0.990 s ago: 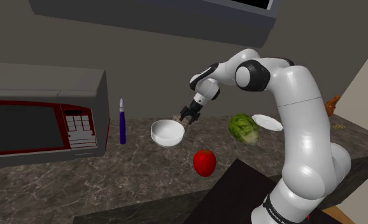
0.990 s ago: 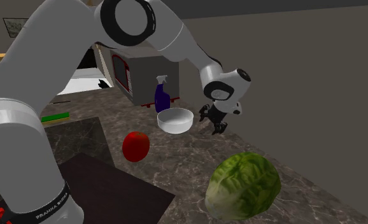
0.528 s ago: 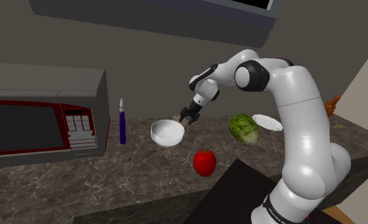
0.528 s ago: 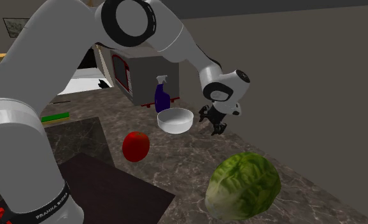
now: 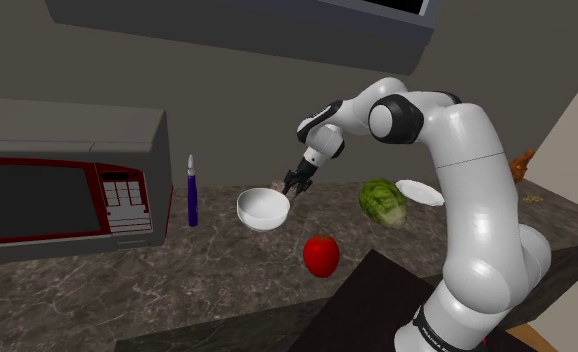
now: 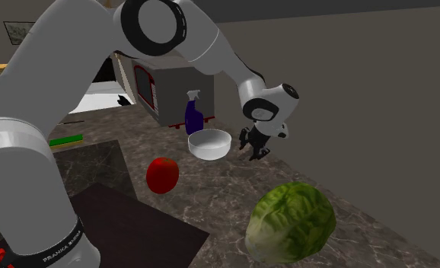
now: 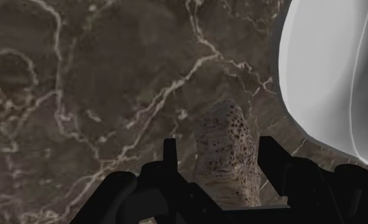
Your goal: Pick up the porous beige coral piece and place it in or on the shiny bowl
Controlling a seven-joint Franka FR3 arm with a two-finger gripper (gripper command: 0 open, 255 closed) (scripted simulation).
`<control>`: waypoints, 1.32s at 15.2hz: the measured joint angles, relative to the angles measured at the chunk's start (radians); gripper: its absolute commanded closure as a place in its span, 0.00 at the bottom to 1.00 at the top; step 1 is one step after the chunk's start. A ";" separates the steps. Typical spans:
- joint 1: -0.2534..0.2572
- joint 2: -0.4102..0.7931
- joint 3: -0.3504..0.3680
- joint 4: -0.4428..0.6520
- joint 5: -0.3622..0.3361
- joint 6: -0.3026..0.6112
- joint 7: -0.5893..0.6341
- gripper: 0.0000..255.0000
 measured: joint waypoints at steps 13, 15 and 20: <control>0.010 -0.077 -0.020 -0.008 -0.034 -0.058 0.045 1.00; 0.013 -0.098 -0.025 -0.012 -0.043 -0.073 0.057 1.00; 0.018 -0.135 -0.034 -0.006 -0.062 -0.107 0.084 1.00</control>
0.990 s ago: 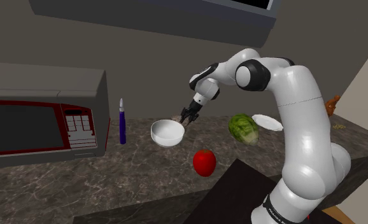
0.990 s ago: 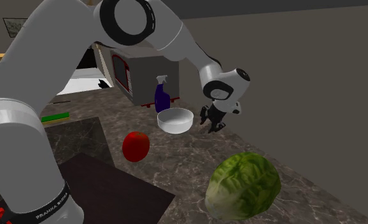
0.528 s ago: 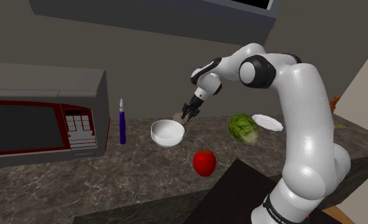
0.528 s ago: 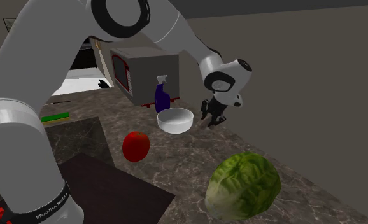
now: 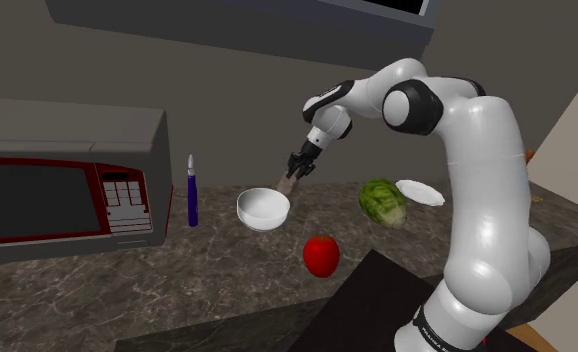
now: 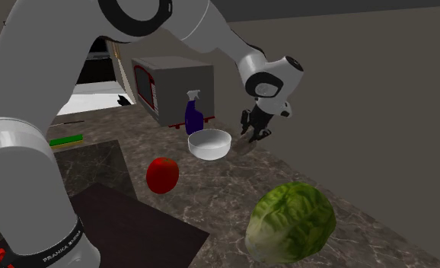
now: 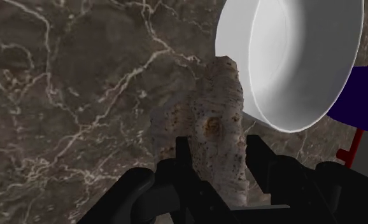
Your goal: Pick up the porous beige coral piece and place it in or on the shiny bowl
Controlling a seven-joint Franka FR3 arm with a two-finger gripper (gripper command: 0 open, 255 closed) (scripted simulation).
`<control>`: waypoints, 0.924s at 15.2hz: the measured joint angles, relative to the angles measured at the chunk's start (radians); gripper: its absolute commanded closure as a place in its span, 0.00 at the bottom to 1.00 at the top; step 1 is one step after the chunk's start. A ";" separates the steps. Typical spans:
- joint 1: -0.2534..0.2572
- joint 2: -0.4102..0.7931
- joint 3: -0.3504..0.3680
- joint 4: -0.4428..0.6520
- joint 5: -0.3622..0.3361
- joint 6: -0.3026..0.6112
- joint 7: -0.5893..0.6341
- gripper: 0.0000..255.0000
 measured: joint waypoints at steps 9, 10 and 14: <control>0.005 -0.063 -0.015 0.025 -0.034 -0.072 0.052 1.00; 0.005 -0.071 -0.017 0.028 -0.038 -0.081 0.057 1.00; 0.016 -0.108 -0.020 0.018 -0.050 -0.100 0.081 1.00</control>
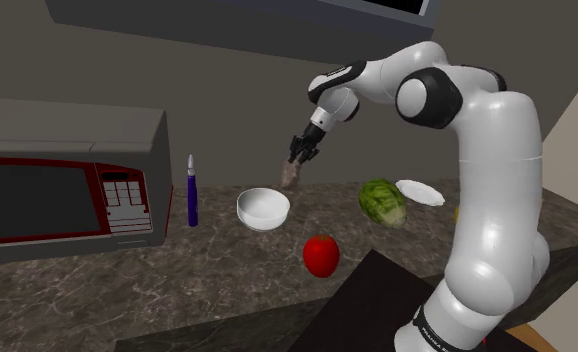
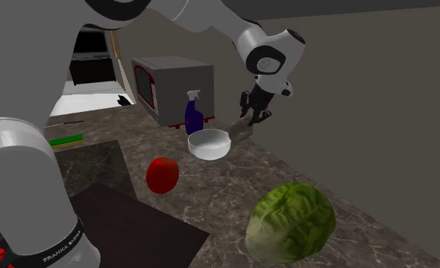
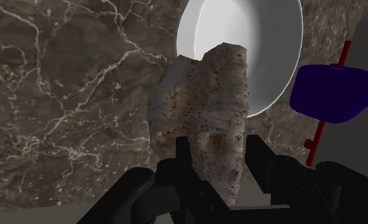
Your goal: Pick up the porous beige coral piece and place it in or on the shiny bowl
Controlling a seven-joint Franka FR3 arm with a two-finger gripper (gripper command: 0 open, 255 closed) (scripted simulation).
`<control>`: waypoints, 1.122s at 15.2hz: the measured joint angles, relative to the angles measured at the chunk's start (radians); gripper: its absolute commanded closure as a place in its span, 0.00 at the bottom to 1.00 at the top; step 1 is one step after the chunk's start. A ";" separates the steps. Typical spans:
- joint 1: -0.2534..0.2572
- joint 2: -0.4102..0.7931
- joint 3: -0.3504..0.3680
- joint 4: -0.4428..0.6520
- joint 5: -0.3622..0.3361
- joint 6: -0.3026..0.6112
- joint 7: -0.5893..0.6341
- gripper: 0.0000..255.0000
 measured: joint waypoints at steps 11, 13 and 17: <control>0.170 -0.269 0.056 -0.368 -0.008 0.200 0.123 1.00; 0.190 -0.303 0.067 -0.408 -0.010 0.222 0.146 1.00; 0.200 -0.293 0.078 -0.437 0.010 0.263 0.135 1.00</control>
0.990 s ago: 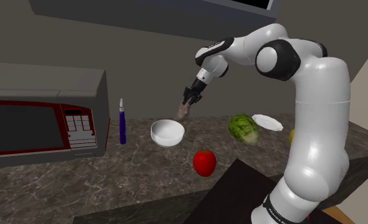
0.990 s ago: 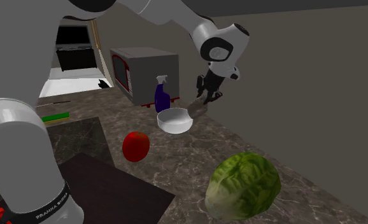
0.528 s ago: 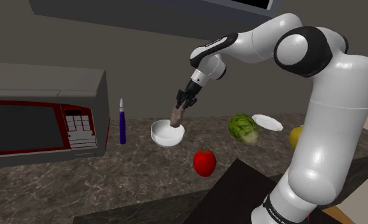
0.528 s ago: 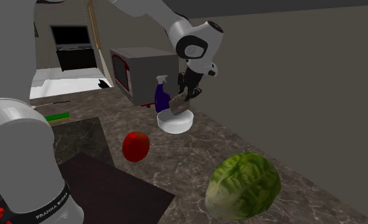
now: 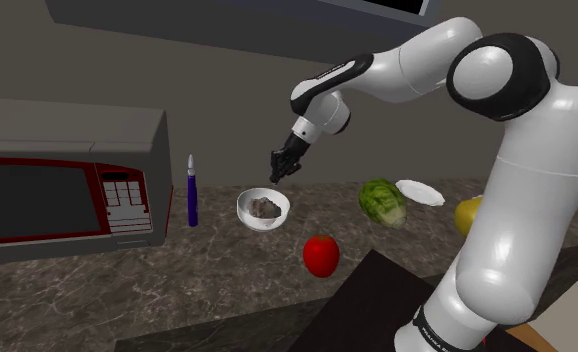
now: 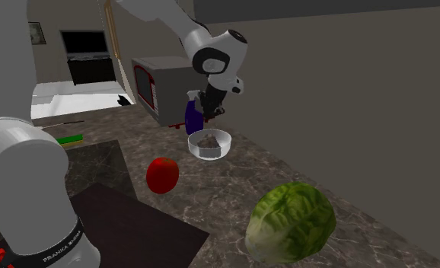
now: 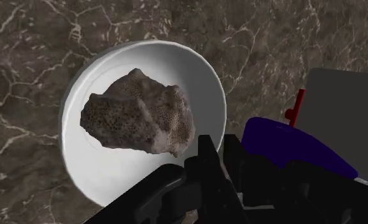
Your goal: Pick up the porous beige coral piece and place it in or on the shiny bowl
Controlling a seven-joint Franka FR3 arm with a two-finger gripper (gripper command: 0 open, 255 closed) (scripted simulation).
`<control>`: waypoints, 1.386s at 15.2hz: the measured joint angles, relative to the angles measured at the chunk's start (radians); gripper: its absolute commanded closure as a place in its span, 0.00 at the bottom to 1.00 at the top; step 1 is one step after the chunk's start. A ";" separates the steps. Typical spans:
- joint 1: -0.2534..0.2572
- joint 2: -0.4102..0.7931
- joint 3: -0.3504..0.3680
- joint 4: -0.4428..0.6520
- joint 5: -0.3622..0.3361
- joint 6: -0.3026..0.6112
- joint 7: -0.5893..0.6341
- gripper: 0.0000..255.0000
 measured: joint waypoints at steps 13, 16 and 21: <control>-0.089 0.463 0.055 0.527 -0.216 -0.329 -0.564 0.00; -0.087 0.517 0.066 0.585 -0.253 -0.354 -0.632 0.00; -0.079 0.508 0.068 0.556 -0.250 -0.303 -0.652 0.00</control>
